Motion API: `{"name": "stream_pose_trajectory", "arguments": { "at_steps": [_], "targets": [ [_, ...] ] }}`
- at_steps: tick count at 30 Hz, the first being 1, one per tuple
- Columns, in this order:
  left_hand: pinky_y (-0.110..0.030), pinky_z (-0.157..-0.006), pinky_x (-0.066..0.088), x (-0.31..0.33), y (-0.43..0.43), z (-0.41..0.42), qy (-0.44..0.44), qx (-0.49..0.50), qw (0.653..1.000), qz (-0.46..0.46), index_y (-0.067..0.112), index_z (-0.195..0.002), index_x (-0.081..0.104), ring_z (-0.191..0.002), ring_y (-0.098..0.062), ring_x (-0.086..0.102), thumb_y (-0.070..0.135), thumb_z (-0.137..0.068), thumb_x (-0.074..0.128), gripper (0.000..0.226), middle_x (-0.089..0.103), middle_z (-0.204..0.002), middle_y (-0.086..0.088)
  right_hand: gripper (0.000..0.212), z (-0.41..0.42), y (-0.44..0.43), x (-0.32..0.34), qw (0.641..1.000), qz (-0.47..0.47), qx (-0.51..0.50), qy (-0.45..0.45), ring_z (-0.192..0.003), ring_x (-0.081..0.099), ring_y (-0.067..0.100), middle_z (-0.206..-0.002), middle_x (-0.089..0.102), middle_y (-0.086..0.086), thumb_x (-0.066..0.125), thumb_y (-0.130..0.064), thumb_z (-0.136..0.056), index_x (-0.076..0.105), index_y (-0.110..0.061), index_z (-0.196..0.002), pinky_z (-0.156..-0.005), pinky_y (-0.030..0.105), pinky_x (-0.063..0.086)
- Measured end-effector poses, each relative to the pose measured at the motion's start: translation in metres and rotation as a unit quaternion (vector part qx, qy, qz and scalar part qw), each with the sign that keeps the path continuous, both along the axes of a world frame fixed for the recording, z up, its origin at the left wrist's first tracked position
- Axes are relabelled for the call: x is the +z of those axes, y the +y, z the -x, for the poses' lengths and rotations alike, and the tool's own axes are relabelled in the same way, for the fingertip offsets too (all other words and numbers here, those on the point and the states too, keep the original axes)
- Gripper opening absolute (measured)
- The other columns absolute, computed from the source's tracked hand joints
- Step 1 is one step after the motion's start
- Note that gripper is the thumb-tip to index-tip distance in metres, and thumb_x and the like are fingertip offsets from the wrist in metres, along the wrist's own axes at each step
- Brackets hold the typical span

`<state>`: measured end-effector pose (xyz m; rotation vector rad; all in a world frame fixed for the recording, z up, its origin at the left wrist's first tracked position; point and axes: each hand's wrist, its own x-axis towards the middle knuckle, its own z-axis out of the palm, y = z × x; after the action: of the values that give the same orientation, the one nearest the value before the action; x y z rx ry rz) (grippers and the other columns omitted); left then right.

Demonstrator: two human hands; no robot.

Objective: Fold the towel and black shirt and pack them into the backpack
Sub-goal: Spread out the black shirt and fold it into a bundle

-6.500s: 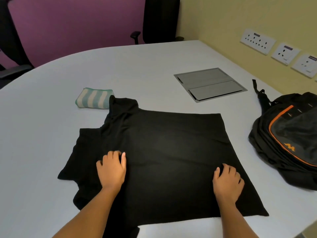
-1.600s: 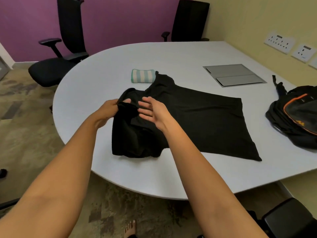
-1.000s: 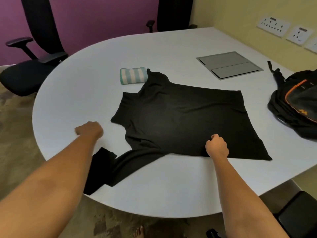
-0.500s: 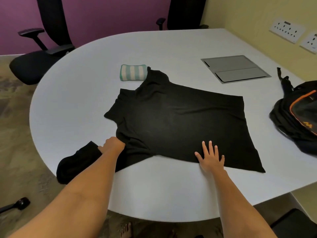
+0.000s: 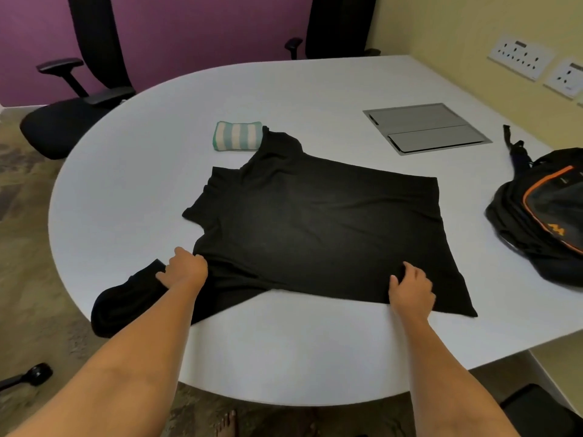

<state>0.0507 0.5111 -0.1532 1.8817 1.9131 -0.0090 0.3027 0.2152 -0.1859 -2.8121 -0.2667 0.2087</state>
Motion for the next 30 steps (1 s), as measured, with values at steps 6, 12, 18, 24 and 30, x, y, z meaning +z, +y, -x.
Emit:
{"name": "stream_pose_trajectory", "arguments": {
  "at_steps": [6,12,18,24,30],
  "targets": [
    [-0.041,-0.093,0.038,-0.007,-0.023,-0.011,-0.015,-0.144,0.971,-0.190,0.013,-0.111,0.055,-0.103,-0.027,0.058,0.038,-0.089,0.059,0.034,0.060,-0.108,-0.007,0.058,-0.019,-0.035,-0.003,0.979,0.015,-0.193,0.056,-0.135,0.025,0.041,-0.147,0.026,0.024,0.053,-0.028,-0.094,0.030,-0.006,-0.143,-0.109,0.051,0.026],
    [-0.035,-0.093,0.033,-0.016,-0.037,-0.007,0.089,-0.311,0.935,-0.142,0.025,-0.098,0.056,-0.096,-0.016,0.058,0.064,-0.081,0.054,0.043,0.064,-0.097,0.006,0.047,-0.019,-0.050,-0.007,0.997,0.023,-0.062,-0.033,-0.128,0.037,0.037,-0.140,0.039,0.020,0.051,-0.036,-0.095,0.048,-0.009,-0.133,-0.103,0.051,0.034],
    [-0.045,-0.114,0.012,-0.001,-0.026,0.010,0.238,-0.334,0.911,-0.032,0.032,-0.111,0.058,-0.123,-0.017,0.047,0.070,-0.076,0.056,0.052,0.062,-0.116,0.006,0.049,-0.011,-0.074,-0.020,0.989,-0.031,0.141,-0.020,-0.126,0.045,0.024,-0.133,0.049,0.004,0.056,-0.051,-0.087,0.054,-0.020,-0.125,-0.106,0.044,0.035],
    [-0.046,-0.118,0.008,0.029,-0.019,0.001,0.338,-0.277,0.899,-0.040,0.019,-0.126,0.052,-0.124,-0.021,0.049,0.015,-0.093,0.036,0.037,0.058,-0.123,-0.001,0.017,-0.023,-0.089,-0.011,0.983,-0.011,0.170,-0.065,-0.109,0.054,0.021,-0.111,0.062,0.003,0.052,-0.015,-0.094,0.060,-0.019,-0.108,-0.098,0.036,0.043],
    [-0.046,-0.113,0.016,0.064,-0.009,-0.028,0.350,-0.172,0.919,-0.064,0.016,-0.135,0.046,-0.131,-0.027,0.039,0.028,-0.095,0.039,0.043,0.047,-0.138,-0.010,0.008,-0.049,-0.097,0.012,0.983,-0.040,0.177,0.001,-0.083,0.053,0.015,-0.098,0.056,0.002,0.047,-0.017,-0.096,0.053,-0.021,-0.099,-0.075,0.029,0.046]
  ]
}}
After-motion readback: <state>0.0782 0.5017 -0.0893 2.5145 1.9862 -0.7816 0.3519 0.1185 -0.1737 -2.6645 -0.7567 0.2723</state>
